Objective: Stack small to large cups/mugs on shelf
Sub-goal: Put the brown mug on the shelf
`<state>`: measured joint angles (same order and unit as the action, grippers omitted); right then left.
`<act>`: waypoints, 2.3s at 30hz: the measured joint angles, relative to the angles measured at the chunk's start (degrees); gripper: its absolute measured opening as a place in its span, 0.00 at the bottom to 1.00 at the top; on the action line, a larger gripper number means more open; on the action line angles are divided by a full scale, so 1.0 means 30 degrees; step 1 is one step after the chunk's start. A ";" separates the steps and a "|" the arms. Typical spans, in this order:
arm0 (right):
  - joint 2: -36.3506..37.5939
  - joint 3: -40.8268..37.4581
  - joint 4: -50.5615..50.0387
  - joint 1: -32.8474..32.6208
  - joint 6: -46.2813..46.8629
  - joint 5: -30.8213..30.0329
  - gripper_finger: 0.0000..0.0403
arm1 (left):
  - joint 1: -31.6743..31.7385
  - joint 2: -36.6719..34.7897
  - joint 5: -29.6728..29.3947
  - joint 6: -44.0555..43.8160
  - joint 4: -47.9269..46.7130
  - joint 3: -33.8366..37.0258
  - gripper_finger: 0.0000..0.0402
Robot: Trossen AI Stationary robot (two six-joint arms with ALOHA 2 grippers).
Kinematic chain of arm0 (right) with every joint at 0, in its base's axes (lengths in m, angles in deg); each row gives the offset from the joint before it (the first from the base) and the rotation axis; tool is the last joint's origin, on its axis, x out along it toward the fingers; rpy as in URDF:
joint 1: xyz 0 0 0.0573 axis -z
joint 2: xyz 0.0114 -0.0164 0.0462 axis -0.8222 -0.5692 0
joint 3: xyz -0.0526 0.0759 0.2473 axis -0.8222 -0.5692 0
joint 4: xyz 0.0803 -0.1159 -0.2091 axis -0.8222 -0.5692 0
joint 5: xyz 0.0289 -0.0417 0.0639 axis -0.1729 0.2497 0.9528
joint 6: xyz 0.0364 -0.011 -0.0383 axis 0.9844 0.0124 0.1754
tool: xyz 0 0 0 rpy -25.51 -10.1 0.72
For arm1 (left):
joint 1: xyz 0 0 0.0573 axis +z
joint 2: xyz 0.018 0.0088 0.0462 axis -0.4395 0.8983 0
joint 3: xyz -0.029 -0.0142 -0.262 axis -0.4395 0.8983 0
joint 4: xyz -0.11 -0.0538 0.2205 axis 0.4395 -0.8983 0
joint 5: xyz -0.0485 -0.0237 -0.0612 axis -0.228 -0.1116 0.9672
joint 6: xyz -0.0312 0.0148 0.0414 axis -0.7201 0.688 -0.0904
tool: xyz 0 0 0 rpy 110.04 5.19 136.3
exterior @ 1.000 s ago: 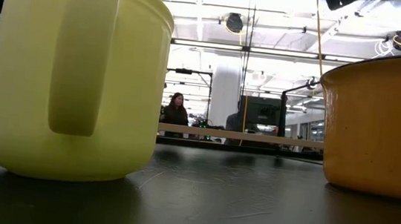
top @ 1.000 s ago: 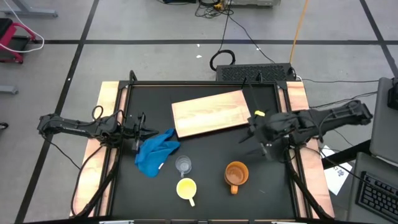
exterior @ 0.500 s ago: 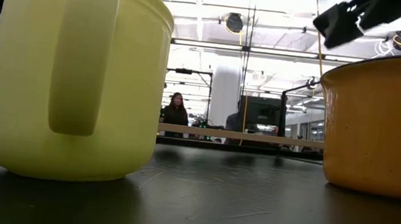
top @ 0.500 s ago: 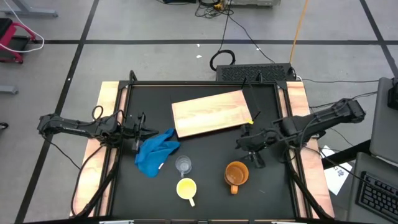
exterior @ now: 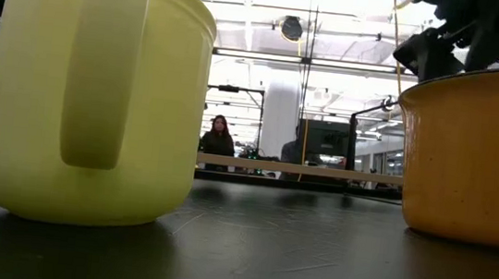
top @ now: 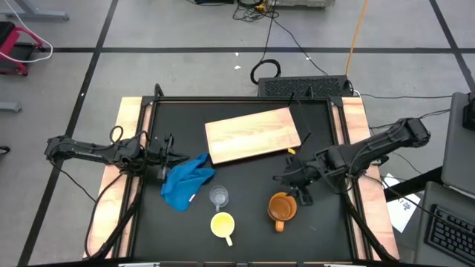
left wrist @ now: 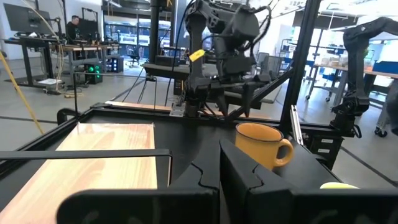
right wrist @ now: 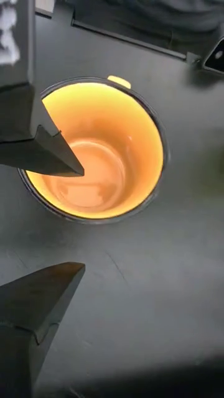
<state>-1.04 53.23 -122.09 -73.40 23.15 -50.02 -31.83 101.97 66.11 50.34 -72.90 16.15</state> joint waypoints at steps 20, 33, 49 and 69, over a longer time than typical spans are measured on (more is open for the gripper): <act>-0.2712 0.0000 0.0039 -0.0375 0.0760 -0.0051 0.57 | 0.0000 0.0000 0.0015 -0.0106 0.0000 0.0000 0.01; -0.2918 0.0000 0.1167 -0.0376 0.0704 -0.0051 0.57 | 0.0000 0.0000 0.0022 -0.0138 0.0000 0.0000 0.01; -0.2918 -0.1297 0.2970 -0.0339 0.0702 -0.0051 0.57 | -0.0001 0.0000 0.0052 -0.0153 -0.0001 0.0000 0.01; -0.2882 -0.1297 0.3608 -0.0260 0.0313 0.0050 0.03 | 0.0000 0.0000 0.0051 -0.0146 -0.0015 0.0000 0.01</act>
<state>-9.69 49.34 -111.26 -74.18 24.08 -49.87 -31.83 101.97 66.26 49.90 -72.95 16.15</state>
